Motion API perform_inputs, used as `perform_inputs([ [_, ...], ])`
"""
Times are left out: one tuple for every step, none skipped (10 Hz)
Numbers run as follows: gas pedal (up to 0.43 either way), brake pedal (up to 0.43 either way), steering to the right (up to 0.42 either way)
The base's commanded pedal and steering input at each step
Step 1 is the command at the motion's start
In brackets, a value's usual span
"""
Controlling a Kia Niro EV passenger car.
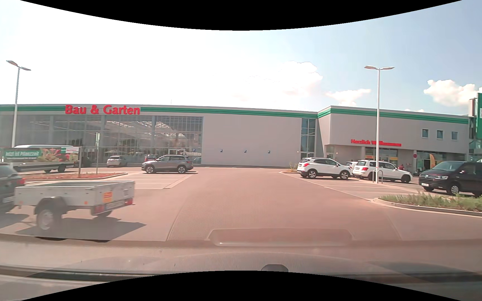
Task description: Follow the waypoints while adhering to traffic rules and regulations
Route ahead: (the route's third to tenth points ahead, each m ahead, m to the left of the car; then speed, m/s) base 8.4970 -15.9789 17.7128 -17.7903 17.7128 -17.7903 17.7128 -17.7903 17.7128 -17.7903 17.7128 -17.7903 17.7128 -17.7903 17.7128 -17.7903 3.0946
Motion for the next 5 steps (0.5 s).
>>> perform_inputs([
  [0.118,0.0,0.494],
  [0.098,0.0,0.494],
  [0.079,0.0,0.497],
  [0.079,0.0,0.508],
  [0.067,0.0,0.532],
])
